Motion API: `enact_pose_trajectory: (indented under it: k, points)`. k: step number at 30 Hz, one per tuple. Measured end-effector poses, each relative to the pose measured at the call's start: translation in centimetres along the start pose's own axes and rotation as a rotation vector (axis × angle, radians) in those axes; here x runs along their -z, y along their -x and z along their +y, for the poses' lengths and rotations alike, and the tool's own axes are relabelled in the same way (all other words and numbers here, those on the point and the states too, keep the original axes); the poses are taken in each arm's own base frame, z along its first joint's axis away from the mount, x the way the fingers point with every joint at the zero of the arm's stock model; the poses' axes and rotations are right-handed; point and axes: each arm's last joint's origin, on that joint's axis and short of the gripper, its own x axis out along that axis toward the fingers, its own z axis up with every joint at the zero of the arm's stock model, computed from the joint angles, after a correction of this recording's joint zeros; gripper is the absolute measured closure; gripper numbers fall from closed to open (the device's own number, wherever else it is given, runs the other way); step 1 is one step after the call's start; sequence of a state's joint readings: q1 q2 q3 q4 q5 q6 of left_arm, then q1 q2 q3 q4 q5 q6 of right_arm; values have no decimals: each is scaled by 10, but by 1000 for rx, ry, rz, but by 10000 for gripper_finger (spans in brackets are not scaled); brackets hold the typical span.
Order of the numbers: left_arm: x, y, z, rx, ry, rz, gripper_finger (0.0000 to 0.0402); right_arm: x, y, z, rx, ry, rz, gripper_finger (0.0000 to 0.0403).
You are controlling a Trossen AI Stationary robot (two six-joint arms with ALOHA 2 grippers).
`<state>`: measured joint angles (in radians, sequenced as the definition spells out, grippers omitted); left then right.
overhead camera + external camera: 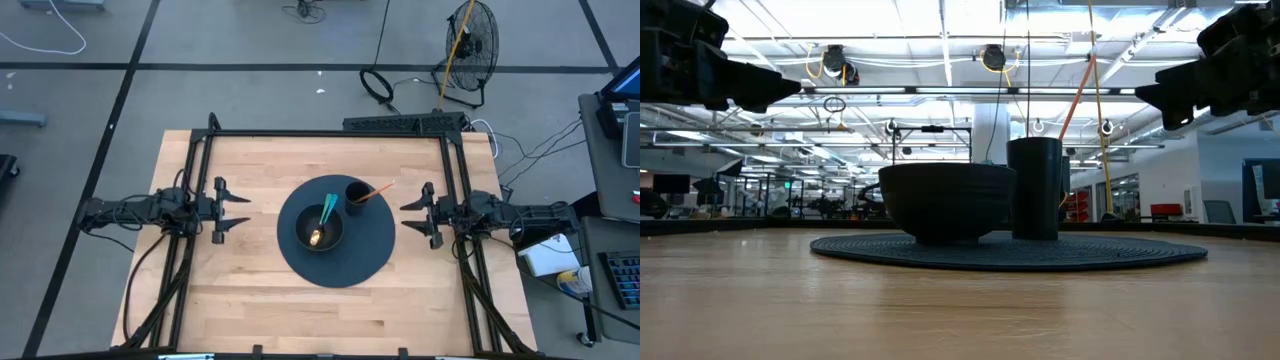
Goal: Pick & Place Utensil
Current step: Return to Home Position
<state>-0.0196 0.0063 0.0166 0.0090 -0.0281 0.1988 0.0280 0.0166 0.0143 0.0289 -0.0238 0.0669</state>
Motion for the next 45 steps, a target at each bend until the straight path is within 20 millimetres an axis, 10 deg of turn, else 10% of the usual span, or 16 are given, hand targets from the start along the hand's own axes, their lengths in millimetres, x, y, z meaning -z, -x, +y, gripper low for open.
enact_pose_trajectory:
  k: [45]
  points:
    - [-3, 0, 1, -24, 75, -40, 169, -1, 0, 0, -3, 1, -7, 216]
